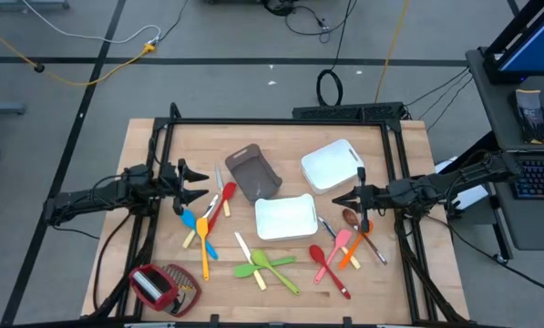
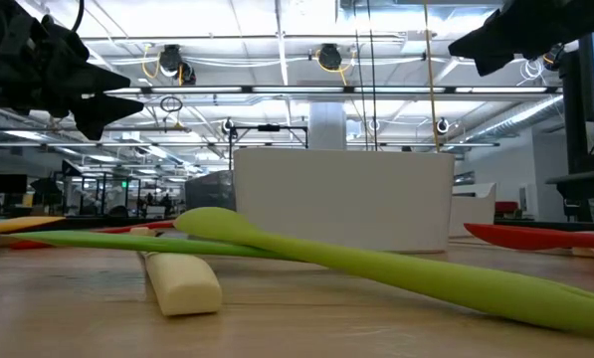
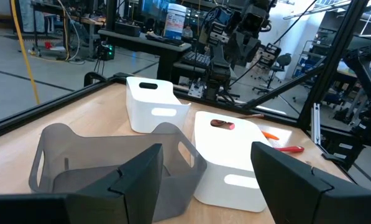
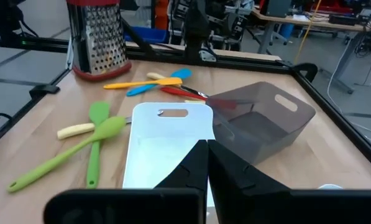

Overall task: Pick & Place Kitchen Items
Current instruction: Put the brown serving spoon into top white bin

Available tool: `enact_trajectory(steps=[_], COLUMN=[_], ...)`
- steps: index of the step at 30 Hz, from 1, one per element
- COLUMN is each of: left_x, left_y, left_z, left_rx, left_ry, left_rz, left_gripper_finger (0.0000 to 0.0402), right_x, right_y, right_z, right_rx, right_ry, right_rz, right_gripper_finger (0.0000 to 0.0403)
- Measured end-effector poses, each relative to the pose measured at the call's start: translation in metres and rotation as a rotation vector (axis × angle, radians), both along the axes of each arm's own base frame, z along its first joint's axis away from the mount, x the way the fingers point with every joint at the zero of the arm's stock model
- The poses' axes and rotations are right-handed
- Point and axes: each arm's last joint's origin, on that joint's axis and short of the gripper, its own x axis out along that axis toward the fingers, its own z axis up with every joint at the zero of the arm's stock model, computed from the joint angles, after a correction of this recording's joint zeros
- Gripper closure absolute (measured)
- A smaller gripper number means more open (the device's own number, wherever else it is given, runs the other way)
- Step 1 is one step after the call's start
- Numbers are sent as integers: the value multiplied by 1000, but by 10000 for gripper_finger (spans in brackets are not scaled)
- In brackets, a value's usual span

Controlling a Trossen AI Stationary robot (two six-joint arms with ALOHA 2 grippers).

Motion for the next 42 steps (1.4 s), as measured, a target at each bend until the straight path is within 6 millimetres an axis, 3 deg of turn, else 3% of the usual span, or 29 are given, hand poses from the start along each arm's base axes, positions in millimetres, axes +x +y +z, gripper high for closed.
enact_trajectory(steps=[21, 42], left_x=[0, 0], left_y=[0, 0], left_z=[0, 0], left_rx=[0, 0], left_ry=[0, 0], left_rz=[0, 0], left_gripper_finger=[151, 151], right_x=[-3, -3], right_y=[-1, -1], right_z=[-10, -10], right_rx=[-30, -28], right_ry=[110, 108], right_rz=[3, 3], right_gripper_finger=[399, 399])
